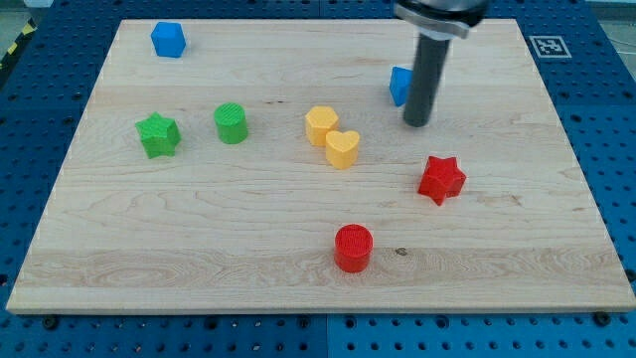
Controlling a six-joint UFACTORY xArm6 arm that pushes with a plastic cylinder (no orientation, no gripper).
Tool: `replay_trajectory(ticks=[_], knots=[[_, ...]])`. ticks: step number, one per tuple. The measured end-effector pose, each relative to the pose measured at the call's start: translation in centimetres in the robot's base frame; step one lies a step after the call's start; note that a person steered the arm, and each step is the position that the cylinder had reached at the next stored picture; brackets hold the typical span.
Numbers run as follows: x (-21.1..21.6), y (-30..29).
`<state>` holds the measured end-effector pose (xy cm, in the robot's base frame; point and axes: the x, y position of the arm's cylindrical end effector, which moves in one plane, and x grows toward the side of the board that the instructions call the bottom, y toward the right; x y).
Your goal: Push the blue triangle to the top right diagonal of the yellow hexagon
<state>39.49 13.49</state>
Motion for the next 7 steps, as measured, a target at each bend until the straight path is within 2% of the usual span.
replay_trajectory(ticks=[1, 2, 3, 4, 5, 7], knots=[[-1.0, 2.7], [-4.9, 1.5], [-5.9, -0.2], [-5.5, -1.2], [-3.4, -1.7], [-5.0, -2.7]])
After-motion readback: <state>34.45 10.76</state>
